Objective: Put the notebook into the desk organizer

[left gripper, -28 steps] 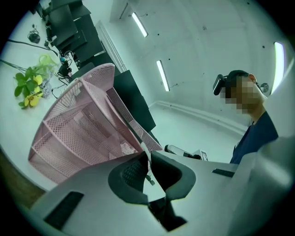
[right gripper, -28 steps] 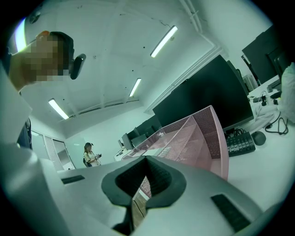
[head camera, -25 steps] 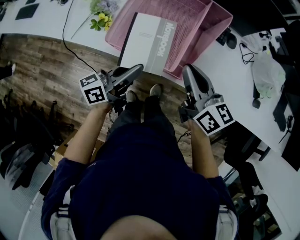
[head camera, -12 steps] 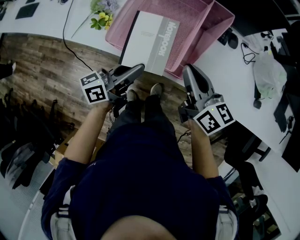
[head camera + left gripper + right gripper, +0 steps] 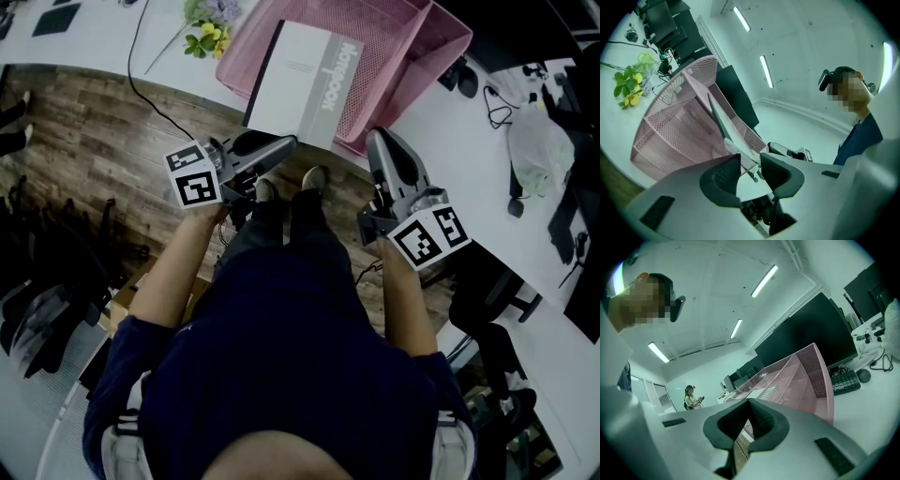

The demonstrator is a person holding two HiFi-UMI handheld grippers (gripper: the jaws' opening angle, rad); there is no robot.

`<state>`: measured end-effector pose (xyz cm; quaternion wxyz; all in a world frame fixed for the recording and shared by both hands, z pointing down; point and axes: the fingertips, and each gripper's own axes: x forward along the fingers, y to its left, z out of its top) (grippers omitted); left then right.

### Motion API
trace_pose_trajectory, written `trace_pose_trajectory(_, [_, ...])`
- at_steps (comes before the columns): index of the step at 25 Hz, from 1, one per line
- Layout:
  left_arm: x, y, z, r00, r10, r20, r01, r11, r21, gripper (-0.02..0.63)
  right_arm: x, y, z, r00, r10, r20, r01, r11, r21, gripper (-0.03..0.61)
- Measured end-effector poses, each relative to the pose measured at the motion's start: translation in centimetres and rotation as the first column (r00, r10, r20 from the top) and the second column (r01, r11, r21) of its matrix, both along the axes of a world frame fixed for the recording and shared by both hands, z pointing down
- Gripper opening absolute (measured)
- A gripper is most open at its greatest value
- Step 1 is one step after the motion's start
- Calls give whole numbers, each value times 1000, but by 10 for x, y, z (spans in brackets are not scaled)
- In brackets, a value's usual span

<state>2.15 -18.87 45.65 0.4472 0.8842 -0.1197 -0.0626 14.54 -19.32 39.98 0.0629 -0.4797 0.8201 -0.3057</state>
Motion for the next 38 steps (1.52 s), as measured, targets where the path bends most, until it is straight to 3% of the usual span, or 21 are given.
trace_pose_trajectory(25, [-66, 14, -12, 996, -86, 29, 84, 995, 51, 158, -49, 23, -23, 1000, -3, -29, 4, 999, 45, 5])
trace_pose_trajectory(38, [-99, 5, -59, 987, -151, 46, 139, 970, 200, 135, -75, 30, -48, 999, -3, -42, 7, 995, 100, 5])
